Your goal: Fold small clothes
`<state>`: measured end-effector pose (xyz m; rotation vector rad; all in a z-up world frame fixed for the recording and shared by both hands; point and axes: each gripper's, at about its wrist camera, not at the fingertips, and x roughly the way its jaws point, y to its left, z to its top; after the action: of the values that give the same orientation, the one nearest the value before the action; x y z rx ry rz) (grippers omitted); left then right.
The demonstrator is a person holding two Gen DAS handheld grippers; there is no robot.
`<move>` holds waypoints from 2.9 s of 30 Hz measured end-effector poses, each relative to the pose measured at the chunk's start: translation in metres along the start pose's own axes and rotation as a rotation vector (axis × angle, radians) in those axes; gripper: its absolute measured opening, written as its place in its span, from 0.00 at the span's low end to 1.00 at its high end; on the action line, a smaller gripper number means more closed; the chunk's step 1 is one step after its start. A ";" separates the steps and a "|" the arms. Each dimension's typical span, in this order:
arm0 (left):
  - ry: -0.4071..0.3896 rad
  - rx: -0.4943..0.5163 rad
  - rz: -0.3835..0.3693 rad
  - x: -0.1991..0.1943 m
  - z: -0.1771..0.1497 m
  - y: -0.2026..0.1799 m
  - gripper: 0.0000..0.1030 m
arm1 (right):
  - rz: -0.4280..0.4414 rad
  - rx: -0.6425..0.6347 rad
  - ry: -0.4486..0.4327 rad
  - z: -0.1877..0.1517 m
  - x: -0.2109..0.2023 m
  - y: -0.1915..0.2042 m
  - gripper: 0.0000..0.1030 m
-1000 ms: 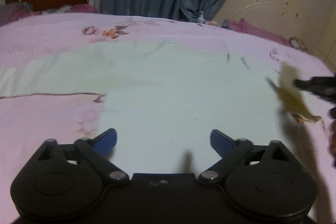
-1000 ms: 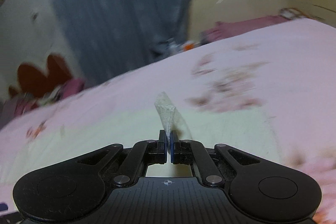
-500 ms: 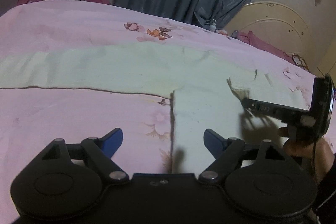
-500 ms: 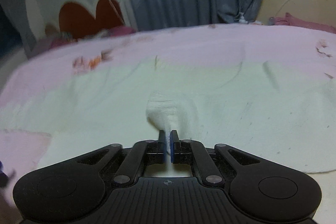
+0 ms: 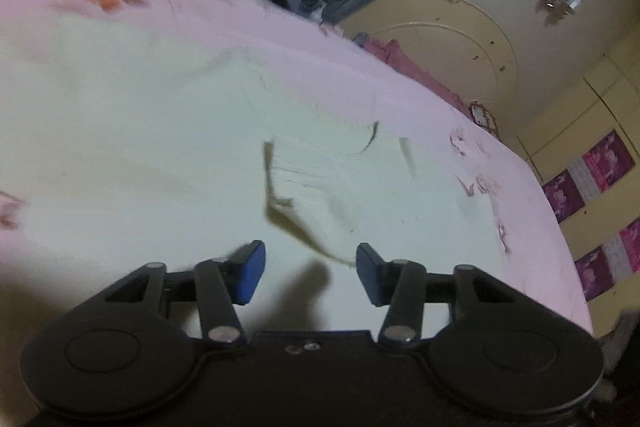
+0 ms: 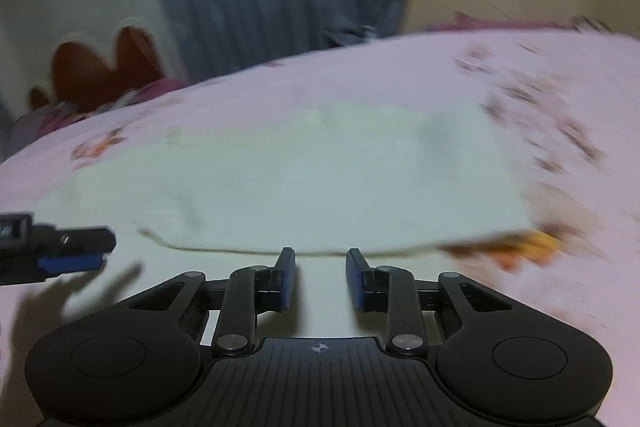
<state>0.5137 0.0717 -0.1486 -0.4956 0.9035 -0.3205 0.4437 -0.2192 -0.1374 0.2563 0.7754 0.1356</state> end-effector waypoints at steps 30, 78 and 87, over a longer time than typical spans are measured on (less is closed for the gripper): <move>-0.146 0.056 0.149 -0.046 0.033 0.060 0.04 | -0.081 0.097 0.001 0.010 0.000 -0.053 0.08; -0.186 0.393 0.275 -0.046 -0.004 0.003 0.52 | -0.004 -0.200 -0.016 0.042 0.003 -0.007 0.07; -0.176 0.388 0.281 -0.044 -0.006 -0.007 0.54 | -0.061 -0.228 0.040 0.034 0.011 0.016 0.07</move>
<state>0.4825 0.0849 -0.1182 -0.0350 0.7055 -0.1854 0.4752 -0.2079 -0.1174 0.0134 0.7987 0.1708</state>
